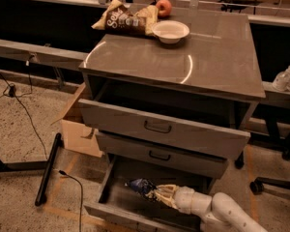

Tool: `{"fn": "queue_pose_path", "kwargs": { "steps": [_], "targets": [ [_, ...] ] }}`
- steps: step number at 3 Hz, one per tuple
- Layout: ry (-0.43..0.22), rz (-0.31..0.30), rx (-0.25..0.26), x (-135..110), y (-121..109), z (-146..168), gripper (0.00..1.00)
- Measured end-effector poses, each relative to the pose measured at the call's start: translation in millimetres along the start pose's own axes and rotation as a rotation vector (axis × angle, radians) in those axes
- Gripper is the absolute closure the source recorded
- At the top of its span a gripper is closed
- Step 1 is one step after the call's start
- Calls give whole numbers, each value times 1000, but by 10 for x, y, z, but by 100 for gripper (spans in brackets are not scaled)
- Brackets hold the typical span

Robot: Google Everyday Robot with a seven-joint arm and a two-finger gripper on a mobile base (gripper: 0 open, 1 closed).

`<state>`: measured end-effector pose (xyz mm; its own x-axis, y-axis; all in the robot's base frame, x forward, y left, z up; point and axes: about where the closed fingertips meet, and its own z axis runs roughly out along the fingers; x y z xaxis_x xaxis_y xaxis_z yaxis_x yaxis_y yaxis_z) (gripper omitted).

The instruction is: Place blue chip bag into bottom drawer

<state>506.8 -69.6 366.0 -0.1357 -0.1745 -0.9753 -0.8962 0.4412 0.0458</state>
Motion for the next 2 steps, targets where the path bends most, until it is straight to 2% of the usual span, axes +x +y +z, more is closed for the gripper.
{"fn": "queue_pose_path", "kwargs": {
  "steps": [2],
  "targets": [
    [51, 52, 2, 726, -59, 275, 100]
  ]
}}
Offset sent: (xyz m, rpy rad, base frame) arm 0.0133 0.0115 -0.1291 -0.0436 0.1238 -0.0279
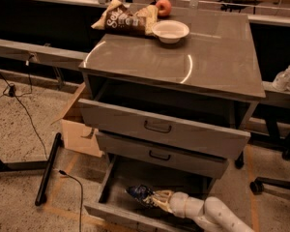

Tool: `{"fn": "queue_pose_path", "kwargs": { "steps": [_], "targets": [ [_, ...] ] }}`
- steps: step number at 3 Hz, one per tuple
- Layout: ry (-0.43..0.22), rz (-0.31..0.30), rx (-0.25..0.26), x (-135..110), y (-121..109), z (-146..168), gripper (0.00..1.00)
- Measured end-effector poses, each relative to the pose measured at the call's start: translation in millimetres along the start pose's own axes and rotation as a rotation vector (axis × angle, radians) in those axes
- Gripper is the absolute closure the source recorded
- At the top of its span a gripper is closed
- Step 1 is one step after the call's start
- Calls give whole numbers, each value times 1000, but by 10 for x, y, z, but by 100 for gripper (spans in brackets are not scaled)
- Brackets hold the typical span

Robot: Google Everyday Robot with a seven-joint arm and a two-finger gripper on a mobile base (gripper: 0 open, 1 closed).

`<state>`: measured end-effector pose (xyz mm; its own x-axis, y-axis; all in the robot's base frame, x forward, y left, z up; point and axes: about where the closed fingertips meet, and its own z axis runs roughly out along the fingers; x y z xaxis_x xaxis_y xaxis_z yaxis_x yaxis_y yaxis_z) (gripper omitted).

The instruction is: Place blue chip bag into bottom drawer

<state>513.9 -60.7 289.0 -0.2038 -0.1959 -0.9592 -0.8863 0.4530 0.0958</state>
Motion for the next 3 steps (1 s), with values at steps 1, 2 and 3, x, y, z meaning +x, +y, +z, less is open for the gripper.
{"fn": "queue_pose_path", "kwargs": {
  "steps": [1, 2, 3],
  "targets": [
    [57, 29, -12, 311, -94, 171, 100],
    [116, 46, -8, 477, -171, 291, 85],
    [149, 55, 8, 575, -212, 356, 62]
  ]
}}
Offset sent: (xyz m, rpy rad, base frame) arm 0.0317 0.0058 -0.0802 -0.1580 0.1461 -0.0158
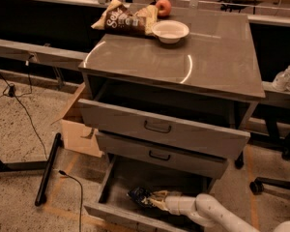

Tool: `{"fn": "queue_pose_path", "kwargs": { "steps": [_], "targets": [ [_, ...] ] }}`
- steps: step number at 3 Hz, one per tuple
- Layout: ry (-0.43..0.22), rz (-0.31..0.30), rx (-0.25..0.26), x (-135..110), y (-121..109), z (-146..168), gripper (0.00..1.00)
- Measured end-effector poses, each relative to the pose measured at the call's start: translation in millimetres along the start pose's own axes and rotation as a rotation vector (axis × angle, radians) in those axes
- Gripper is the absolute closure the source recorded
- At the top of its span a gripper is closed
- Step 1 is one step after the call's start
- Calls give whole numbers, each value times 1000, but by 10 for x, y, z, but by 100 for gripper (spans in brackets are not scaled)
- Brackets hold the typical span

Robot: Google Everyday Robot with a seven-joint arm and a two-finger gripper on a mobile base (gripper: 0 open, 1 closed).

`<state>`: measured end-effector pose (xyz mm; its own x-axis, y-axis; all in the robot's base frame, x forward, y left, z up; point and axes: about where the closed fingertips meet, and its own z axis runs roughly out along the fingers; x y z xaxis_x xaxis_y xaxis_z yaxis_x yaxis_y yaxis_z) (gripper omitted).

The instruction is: Place blue chip bag into bottom drawer

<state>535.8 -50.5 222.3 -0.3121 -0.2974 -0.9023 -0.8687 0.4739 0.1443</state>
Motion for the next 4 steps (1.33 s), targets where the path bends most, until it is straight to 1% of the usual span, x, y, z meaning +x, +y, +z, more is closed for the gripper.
{"fn": "queue_pose_path", "kwargs": {
  "steps": [1, 2, 3, 4],
  "targets": [
    [9, 14, 15, 35, 29, 35, 37],
    [-13, 26, 34, -34, 52, 5, 40],
    [-39, 22, 83, -204, 12, -134, 63],
    [-64, 6, 137, -438, -49, -396, 86]
  ]
}}
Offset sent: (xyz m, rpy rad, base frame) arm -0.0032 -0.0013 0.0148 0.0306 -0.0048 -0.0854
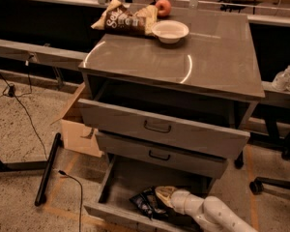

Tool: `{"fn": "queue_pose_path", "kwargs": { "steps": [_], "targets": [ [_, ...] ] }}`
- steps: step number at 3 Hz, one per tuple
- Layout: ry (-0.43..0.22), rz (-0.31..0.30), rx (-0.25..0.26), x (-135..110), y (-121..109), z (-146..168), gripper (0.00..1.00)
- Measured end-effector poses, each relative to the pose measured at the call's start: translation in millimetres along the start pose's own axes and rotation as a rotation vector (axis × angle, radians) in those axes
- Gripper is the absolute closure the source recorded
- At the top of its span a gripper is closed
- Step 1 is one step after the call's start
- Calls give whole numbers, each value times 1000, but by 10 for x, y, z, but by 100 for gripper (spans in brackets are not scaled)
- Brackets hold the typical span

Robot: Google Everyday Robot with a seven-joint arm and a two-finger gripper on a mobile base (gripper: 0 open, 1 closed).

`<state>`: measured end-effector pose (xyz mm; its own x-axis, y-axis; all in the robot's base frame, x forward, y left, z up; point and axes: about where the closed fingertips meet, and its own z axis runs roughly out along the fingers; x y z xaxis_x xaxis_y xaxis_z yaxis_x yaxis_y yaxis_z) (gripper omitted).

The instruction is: Place blue chip bag into bottom drawer

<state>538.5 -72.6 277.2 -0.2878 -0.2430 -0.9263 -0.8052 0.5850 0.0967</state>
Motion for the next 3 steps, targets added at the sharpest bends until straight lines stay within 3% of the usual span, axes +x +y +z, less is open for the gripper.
{"fn": "queue_pose_path", "kwargs": {
  "steps": [1, 2, 3],
  "targets": [
    [-45, 25, 29, -176, -117, -464, 100],
    [-157, 45, 30, -393, -175, -1008, 100],
    [-213, 46, -34, -483, -3, -1209, 86]
  ]
}}
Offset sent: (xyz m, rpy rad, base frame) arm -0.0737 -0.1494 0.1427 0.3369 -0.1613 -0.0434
